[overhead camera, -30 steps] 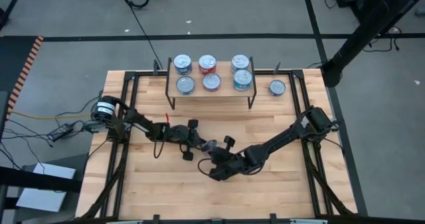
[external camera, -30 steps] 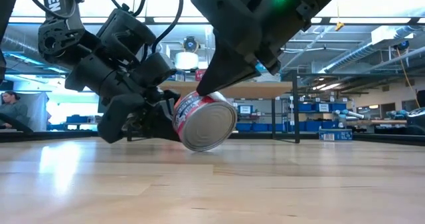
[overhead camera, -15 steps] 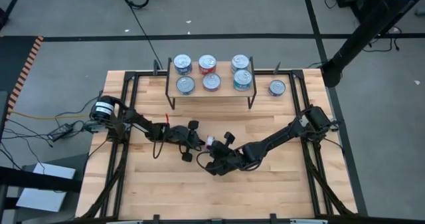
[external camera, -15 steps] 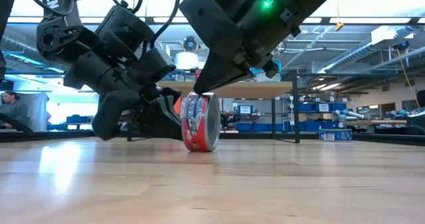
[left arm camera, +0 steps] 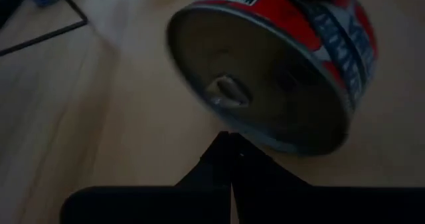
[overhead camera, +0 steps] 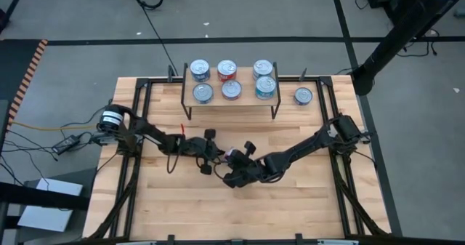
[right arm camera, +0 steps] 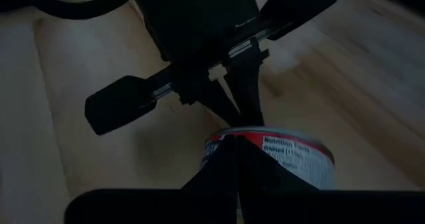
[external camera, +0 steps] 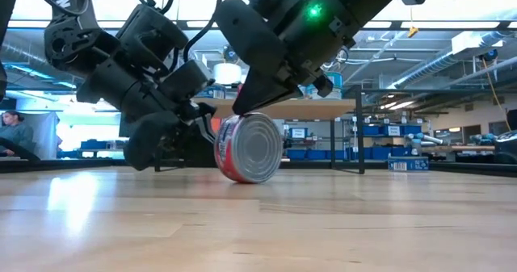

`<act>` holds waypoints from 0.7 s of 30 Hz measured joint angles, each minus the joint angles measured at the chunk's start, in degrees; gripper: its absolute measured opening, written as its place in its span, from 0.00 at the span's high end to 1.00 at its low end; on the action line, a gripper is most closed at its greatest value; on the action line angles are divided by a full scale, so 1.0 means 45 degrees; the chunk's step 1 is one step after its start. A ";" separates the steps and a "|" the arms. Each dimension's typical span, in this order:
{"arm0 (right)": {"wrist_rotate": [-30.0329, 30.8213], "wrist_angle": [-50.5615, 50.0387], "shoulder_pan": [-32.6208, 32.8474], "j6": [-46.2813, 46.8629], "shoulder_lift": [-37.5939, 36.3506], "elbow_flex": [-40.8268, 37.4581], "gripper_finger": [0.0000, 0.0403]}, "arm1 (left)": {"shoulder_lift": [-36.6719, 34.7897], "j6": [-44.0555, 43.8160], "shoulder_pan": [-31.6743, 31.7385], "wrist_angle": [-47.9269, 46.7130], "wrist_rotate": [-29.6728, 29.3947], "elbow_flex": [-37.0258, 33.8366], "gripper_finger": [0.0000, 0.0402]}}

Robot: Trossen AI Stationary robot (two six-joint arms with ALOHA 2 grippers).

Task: Stack canned seafood by type on shelf
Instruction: Stack the red tuna can on top of the red tuna can on the shelf

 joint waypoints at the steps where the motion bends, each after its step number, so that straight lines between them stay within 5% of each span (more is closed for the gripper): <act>1: -0.0008 0.0034 -0.0041 -0.0082 0.0000 -0.0001 0.99 | -0.0107 -0.0002 0.0003 -0.0169 -0.0087 0.0000 1.00; 11: -0.0262 0.0491 -0.0099 -0.2929 0.0019 0.0338 0.94 | -0.1745 0.0304 0.0010 -0.1616 -0.0887 -0.0189 1.00; 21: -0.1591 -0.6343 -0.0275 -0.5846 0.0010 0.3879 0.68 | -0.2026 0.0261 0.0044 -0.1808 -0.0885 -0.0670 1.00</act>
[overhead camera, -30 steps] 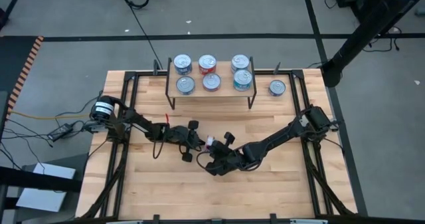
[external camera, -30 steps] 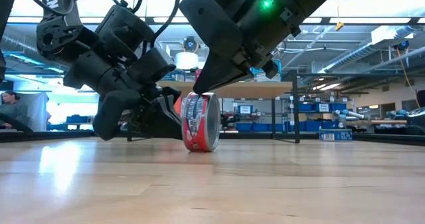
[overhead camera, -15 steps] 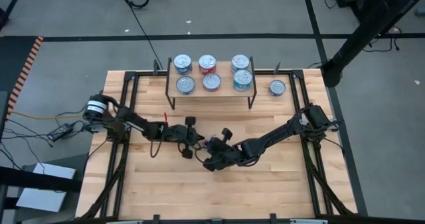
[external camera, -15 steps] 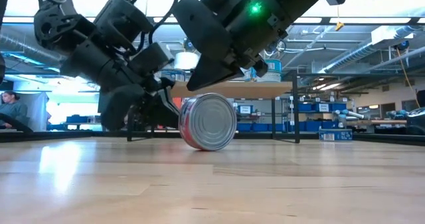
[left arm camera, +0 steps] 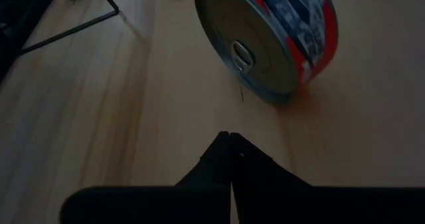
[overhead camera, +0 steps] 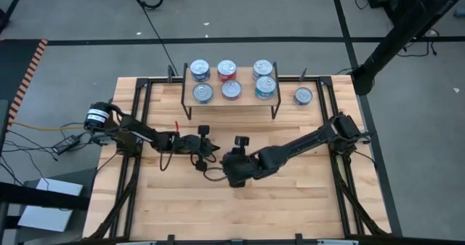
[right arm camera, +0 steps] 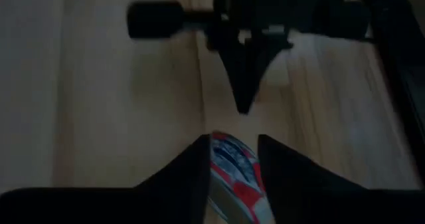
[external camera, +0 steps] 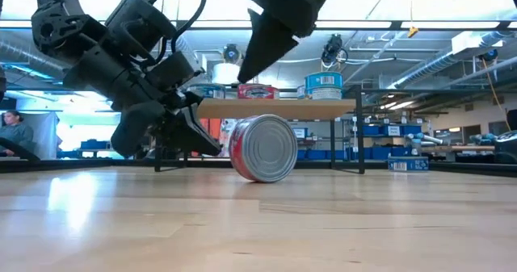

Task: Stack canned seafood by type on shelf
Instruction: Stack the red tuna can on top of the red tuna can on the shelf

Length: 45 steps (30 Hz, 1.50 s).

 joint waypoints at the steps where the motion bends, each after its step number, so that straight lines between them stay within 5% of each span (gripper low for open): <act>1: -0.0228 -0.0466 -0.0107 -0.0153 0.0000 0.0206 0.65 | 0.0000 0.0000 0.0000 0.0001 0.0000 0.0000 1.00; 11: -0.1462 -0.1609 -0.1022 -0.2564 0.0118 0.0405 0.33 | 0.0001 -0.0005 0.0000 -0.0016 0.0005 0.0000 0.99; 17: -0.1826 -0.1811 -0.1360 -0.3900 0.0117 0.0405 0.24 | 0.0010 -0.0019 0.0000 -0.0122 0.0005 0.0002 0.99; 25: -0.2872 -0.1419 -0.1858 -0.4094 0.0117 -0.0402 0.27 | 0.0010 -0.0019 0.0000 -0.0210 0.0010 0.0005 0.98; 45: -0.3114 -0.1766 -0.2092 -0.3812 0.0121 -0.0654 0.46 | 0.0018 -0.0015 0.0000 -0.0242 0.0024 0.0015 0.98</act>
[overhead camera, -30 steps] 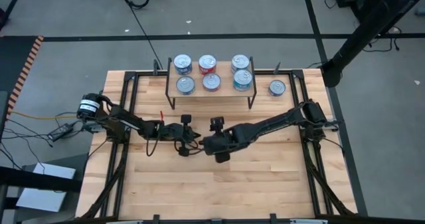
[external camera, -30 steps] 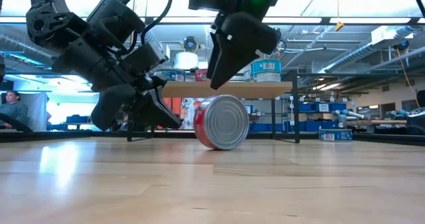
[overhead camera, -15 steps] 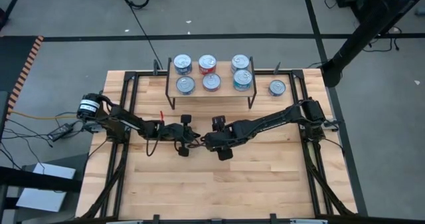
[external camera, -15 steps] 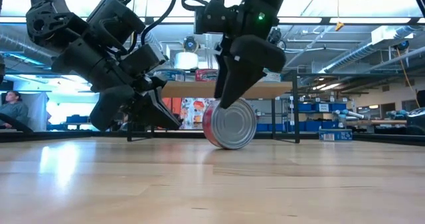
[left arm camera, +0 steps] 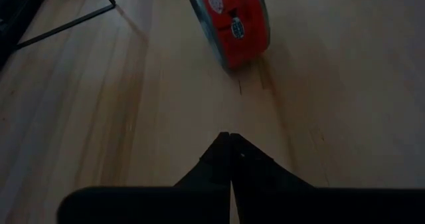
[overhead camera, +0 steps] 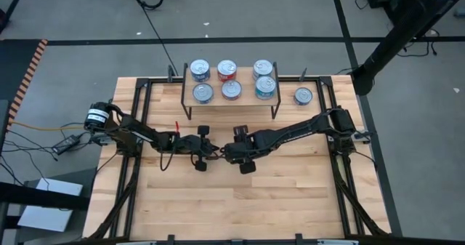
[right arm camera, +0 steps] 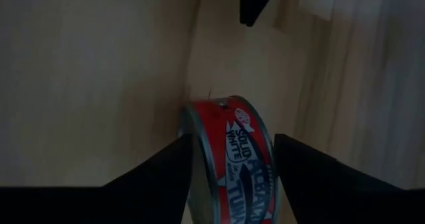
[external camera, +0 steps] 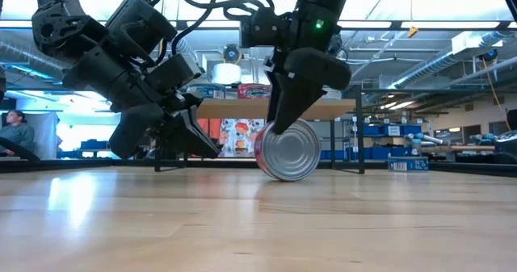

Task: Stack canned seafood by type on shelf
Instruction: Stack the red tuna can on top of the red tuna can on the shelf

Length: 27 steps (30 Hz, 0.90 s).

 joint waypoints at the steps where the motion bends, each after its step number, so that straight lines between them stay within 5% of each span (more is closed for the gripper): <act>1: 0.0008 -0.0068 -0.0004 0.0004 0.0000 0.0000 0.45 | 0.0001 0.0000 0.0000 0.0000 0.0002 0.0000 0.98; 9: 0.0014 -0.0895 -0.0196 0.0928 -0.0005 0.0000 0.41 | 0.0001 0.0000 0.0000 -0.0101 -0.0040 0.0000 0.98; 18: -0.0173 -0.1147 -0.0257 0.1092 -0.0015 0.0005 0.64 | 0.0001 0.0047 0.0000 -0.0650 -0.1046 0.0000 0.98; 27: -0.0349 -0.1060 -0.0102 0.1124 -0.0015 0.0109 0.64 | 0.0001 -0.0196 0.0466 -0.1243 -0.1027 0.0000 0.99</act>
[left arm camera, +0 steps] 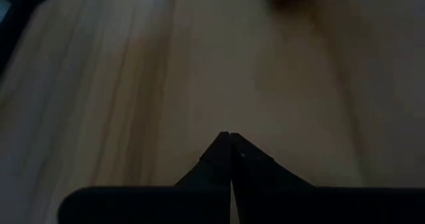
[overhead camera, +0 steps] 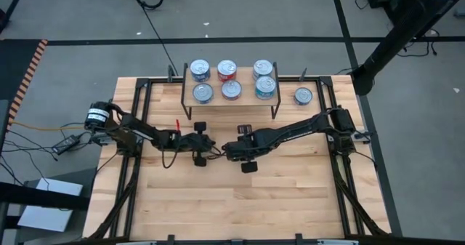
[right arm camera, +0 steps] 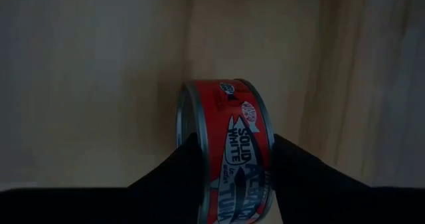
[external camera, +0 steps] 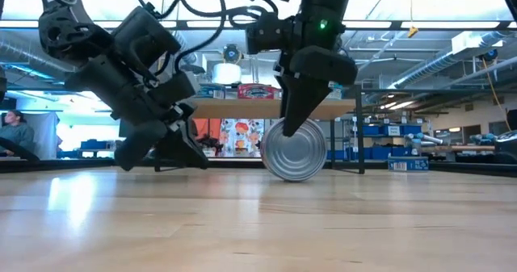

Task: Stack canned seafood by type on shelf
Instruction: Stack the red tuna can on top of the red tuna can on the shelf

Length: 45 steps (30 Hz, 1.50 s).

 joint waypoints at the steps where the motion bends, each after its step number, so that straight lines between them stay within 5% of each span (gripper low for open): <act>1: -0.0061 -0.0009 0.0051 0.0077 0.0000 0.0035 0.64 | 0.0000 -0.0089 0.0132 -0.0100 -0.0002 0.0000 0.99; 9: -0.0009 0.0005 0.0744 0.0413 0.0000 0.0489 0.64 | 0.0000 -0.0602 0.0715 -0.0421 0.0003 0.0000 0.99; 15: 0.1530 -0.0292 0.1520 0.0425 0.0010 0.1148 0.64 | 0.0000 -0.0785 0.0866 -0.0531 0.0240 0.0000 0.99; 22: 0.5934 -0.1016 0.2496 -0.0075 0.0010 0.2197 0.64 | -0.0274 -0.0780 0.0870 -0.0288 0.1501 -0.0032 0.99; 27: 1.0718 -0.0551 0.2969 -0.2207 0.0010 0.2315 0.64 | -0.0937 -0.0728 0.0865 0.0389 0.1877 -0.0648 0.99; 30: 1.2285 -0.0411 0.2806 -0.3304 0.0010 0.2324 0.63 | -0.1727 -0.0713 0.0869 0.0493 0.1900 -0.1055 0.99; 45: 1.2662 0.2368 -0.0875 -0.7353 0.0010 0.2305 0.63 | -0.3891 -0.0136 0.0870 0.0696 0.1600 -0.2178 0.99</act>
